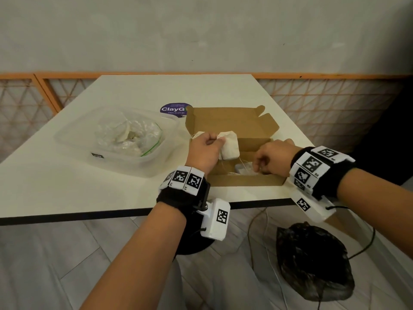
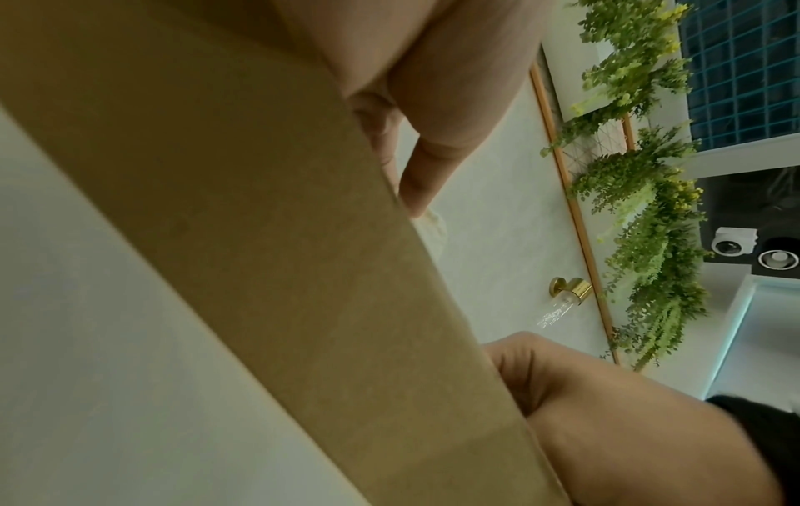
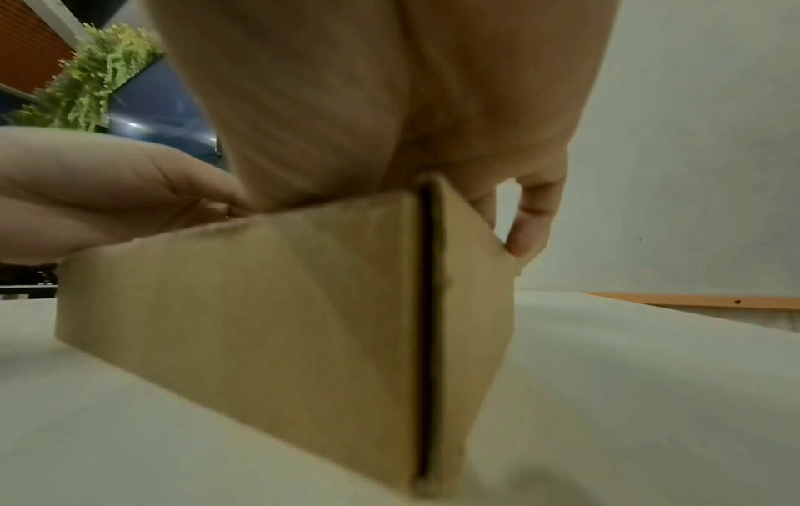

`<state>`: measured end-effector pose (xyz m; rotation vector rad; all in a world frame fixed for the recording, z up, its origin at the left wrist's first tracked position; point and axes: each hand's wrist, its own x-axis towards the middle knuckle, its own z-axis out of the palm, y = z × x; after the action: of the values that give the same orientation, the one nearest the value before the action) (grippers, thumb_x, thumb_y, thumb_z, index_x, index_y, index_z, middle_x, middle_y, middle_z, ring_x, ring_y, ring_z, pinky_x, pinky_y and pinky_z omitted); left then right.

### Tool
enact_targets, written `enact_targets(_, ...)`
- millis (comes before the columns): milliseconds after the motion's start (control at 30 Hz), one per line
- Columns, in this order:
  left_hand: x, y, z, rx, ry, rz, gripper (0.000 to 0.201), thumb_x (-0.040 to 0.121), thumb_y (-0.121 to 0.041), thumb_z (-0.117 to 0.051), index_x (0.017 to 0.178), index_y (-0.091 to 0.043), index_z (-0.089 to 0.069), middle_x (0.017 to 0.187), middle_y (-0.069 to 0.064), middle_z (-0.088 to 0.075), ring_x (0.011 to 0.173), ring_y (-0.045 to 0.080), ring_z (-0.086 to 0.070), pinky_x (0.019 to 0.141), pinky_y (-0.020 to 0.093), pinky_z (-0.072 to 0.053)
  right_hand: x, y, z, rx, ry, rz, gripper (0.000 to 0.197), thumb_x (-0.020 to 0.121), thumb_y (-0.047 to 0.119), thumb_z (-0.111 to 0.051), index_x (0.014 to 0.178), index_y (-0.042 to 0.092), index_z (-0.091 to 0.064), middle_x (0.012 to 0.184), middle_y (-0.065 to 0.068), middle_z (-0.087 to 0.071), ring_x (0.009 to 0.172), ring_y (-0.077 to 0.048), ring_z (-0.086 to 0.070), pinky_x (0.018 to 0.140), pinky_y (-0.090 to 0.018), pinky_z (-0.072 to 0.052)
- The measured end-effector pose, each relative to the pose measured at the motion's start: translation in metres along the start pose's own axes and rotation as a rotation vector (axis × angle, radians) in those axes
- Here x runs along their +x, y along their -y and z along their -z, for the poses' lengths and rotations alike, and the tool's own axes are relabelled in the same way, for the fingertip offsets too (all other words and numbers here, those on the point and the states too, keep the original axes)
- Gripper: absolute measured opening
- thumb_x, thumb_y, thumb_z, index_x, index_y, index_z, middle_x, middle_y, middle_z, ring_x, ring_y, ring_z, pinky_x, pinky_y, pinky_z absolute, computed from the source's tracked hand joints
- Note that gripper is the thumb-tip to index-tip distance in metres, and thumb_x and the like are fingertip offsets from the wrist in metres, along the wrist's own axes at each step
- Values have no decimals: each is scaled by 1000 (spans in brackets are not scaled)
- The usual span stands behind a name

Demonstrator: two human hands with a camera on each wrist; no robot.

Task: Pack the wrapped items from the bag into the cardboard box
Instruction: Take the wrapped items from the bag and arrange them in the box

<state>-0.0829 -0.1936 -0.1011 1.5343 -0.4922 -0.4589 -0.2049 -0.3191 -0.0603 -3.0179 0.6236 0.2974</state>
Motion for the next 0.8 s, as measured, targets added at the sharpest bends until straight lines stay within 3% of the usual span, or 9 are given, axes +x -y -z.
enact_targets(133, 0, 0, 0, 8, -2, 0, 23, 88, -15, -61, 68, -23, -54, 83, 2, -62, 89, 22, -60, 94, 50, -49, 0, -3, -5, -19, -68, 19, 11, 83, 22, -62, 80, 31, -68, 90, 14, -59, 93, -9, -48, 82, -31, -20)
enact_targets(167, 0, -1, 0, 8, -4, 0, 24, 88, -14, -61, 68, -23, -54, 82, 2, -62, 89, 22, -60, 94, 50, -49, 0, -3, -6, -13, -90, 26, 8, 82, 23, -64, 85, 30, -68, 93, 12, -57, 97, -11, -48, 82, -31, -20)
enact_targets(267, -1, -3, 0, 8, -3, 0, 23, 89, -13, -60, 69, -23, -55, 83, 3, -63, 90, 23, -61, 93, 50, -50, 1, -6, -8, -6, -81, 5, 26, 80, 28, -67, 105, 33, -62, 106, 9, -53, 107, -14, -46, 86, -34, -24)
enact_targets(400, -3, -5, 0, -15, -7, 12, 21, 90, -12, -59, 71, -22, -56, 82, 2, -63, 88, 23, -61, 90, 50, -52, 2, -7, -10, -7, -111, 26, 11, 84, 32, -64, 93, 32, -69, 99, 12, -59, 105, -13, -46, 86, -32, -20)
enact_targets(500, -4, -7, 0, -21, -7, 22, 23, 89, -12, -59, 69, -22, -55, 79, 1, -62, 87, 23, -61, 89, 50, -52, -2, -7, -3, 53, -100, 72, 7, 86, 29, -60, 87, 25, -66, 91, 11, -59, 95, -13, -52, 86, -28, -31)
enact_targets(600, -5, -7, 0, -24, -7, 19, 28, 87, -11, -62, 64, -22, -51, 75, 2, -59, 86, 23, -59, 92, 50, -51, -8, -2, 26, 272, -126, 77, 4, 88, 22, -56, 87, 20, -60, 78, 8, -59, 76, -12, -54, 62, -18, -38)
enact_targets(667, -4, -7, 0, -32, 5, 23, 28, 86, -11, -63, 63, -22, -51, 73, 2, -59, 83, 23, -57, 90, 47, -50, -7, 2, 46, 358, -148, 99, 6, 87, 22, -58, 88, 18, -62, 75, 6, -64, 69, -10, -57, 63, -19, -41)
enact_targets(800, -6, -7, 1, -68, 49, 19, 23, 85, -8, -65, 67, -19, -56, 66, -1, -62, 65, 17, -59, 64, 26, -50, 5, 12, 66, 466, 15, 174, 17, 83, 24, -67, 89, 9, -71, 75, -4, -70, 58, -4, -57, 68, -18, -46)
